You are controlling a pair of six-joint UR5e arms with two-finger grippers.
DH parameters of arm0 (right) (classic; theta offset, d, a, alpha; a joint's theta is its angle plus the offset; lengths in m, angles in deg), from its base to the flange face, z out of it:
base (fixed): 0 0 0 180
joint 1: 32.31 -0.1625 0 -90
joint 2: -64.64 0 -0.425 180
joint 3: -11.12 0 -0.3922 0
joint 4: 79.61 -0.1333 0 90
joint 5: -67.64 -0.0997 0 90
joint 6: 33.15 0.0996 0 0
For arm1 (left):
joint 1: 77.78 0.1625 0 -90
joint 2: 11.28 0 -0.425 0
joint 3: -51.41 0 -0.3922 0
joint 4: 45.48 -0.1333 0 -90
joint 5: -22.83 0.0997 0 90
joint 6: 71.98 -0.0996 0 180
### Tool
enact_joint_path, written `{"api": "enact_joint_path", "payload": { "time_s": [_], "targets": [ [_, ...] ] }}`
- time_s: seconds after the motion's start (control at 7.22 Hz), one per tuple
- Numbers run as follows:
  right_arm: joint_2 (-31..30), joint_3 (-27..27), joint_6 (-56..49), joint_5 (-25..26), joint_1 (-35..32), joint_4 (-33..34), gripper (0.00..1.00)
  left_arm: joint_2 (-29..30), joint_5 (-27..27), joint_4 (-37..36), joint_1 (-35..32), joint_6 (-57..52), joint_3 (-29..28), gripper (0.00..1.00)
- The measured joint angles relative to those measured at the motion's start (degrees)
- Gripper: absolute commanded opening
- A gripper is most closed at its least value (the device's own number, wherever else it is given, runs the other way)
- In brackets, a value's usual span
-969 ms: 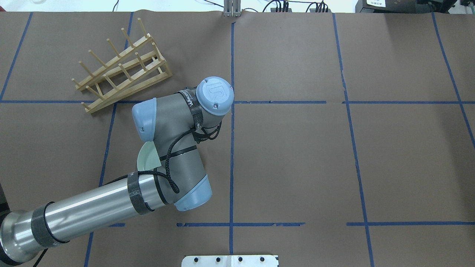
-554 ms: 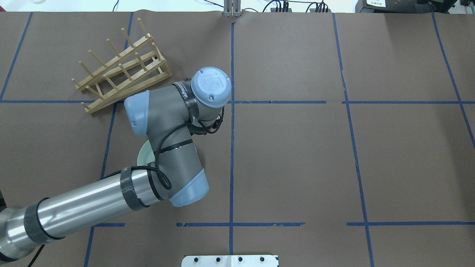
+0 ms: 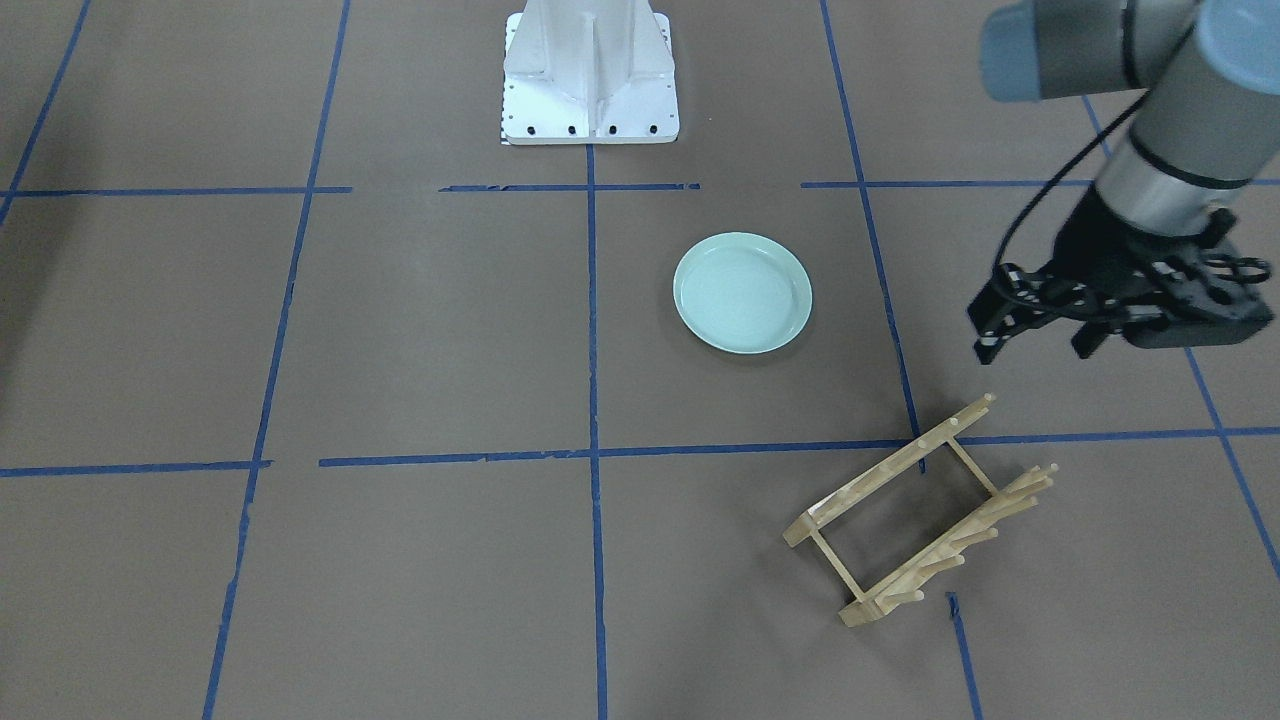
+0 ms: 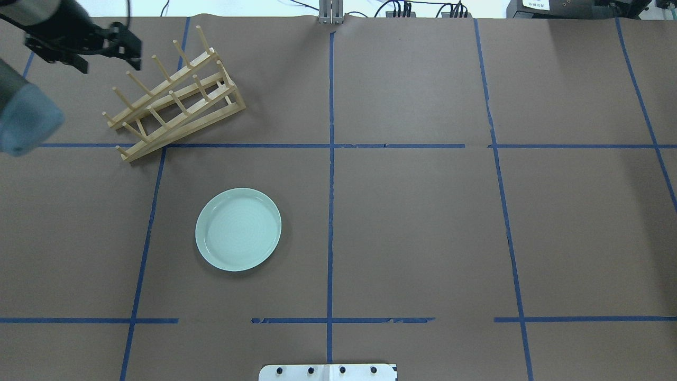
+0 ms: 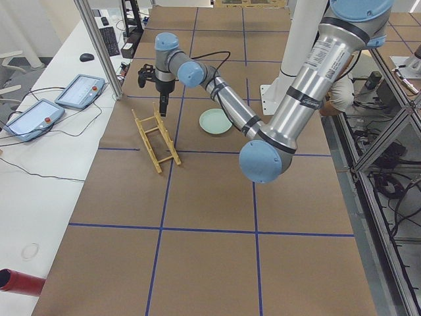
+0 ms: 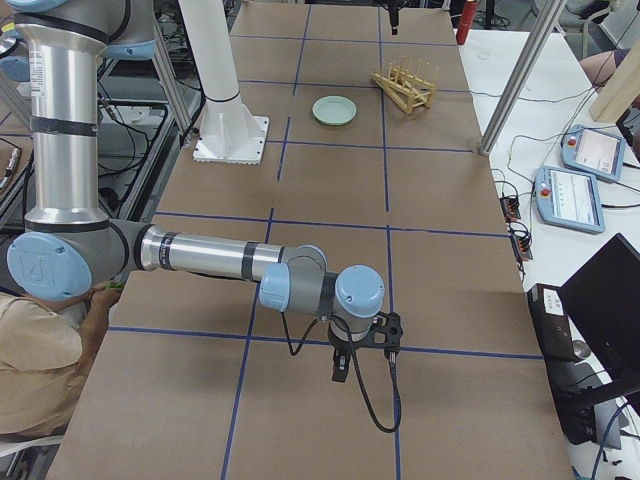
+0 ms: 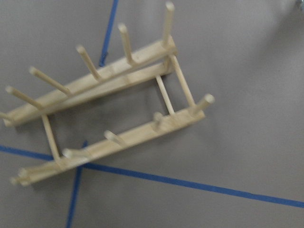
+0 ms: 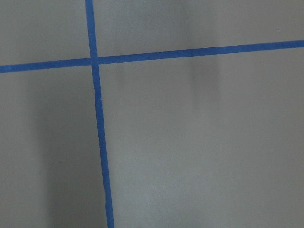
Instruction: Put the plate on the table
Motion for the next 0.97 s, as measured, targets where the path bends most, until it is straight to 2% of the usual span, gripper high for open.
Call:
{"api": "enact_joint_path", "payload": {
  "time_s": [0.14, 0.42, 0.55, 0.69, 0.97],
  "targets": [
    [0.0, 0.0, 0.0, 0.0, 0.0, 0.0, 1.0, -5.9, -2.9, 0.6, -5.1, -9.6, -0.1, 1.0],
    [0.0, 0.0, 0.0, 0.0, 0.0, 0.0, 1.0, -17.4, -4.7, 0.9, -16.8, -31.2, -1.6, 1.0],
    [0.0, 0.0, 0.0, 0.0, 0.0, 0.0, 1.0, -21.4, -5.4, 0.9, -22.5, -39.8, -3.3, 1.0],
    [0.0, 0.0, 0.0, 0.0, 0.0, 0.0, 1.0, -23.7, -7.3, 0.8, -25.7, -43.2, -4.6, 1.0],
    [0.0, 0.0, 0.0, 0.0, 0.0, 0.0, 1.0, -25.5, -10.7, 0.9, -27.4, -40.4, -6.2, 1.0]
  ]
}}
